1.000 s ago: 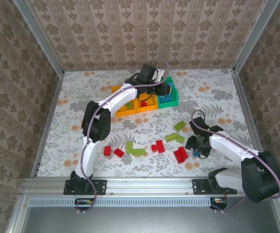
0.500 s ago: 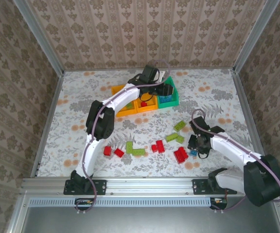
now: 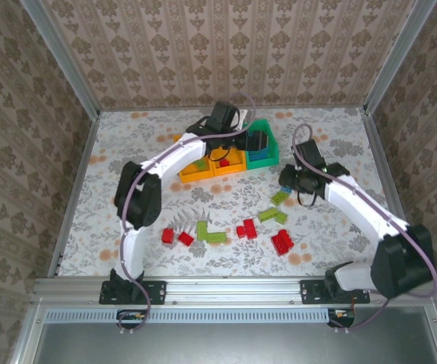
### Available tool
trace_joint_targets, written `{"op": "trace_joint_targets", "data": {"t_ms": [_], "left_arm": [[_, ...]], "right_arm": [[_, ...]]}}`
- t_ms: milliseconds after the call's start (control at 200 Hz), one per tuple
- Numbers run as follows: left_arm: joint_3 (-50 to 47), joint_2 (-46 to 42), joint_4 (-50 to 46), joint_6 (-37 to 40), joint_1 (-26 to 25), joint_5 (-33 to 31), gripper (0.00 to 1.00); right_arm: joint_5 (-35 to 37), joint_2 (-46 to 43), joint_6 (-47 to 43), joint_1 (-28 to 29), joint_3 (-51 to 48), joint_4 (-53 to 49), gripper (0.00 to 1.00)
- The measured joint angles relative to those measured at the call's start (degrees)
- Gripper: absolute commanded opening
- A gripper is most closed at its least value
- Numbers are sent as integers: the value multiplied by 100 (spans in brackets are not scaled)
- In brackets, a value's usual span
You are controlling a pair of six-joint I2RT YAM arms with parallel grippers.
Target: Sort the legos into containers by color
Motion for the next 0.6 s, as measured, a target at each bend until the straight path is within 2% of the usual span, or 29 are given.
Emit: {"op": "trace_joint_targets", "data": {"t_ms": [270, 455, 600], "left_arm": [[-2299, -1788, 264, 133, 181, -599, 100], [-3803, -2531, 98, 31, 479, -1008, 100], [-4583, -3244, -317, -162, 535, -1432, 100]], "right_arm": [[-817, 2271, -111, -258, 2122, 415, 20], [-964, 3178, -210, -291, 3193, 350, 24], [-1034, 3705, -212, -356, 3751, 332, 29]]}}
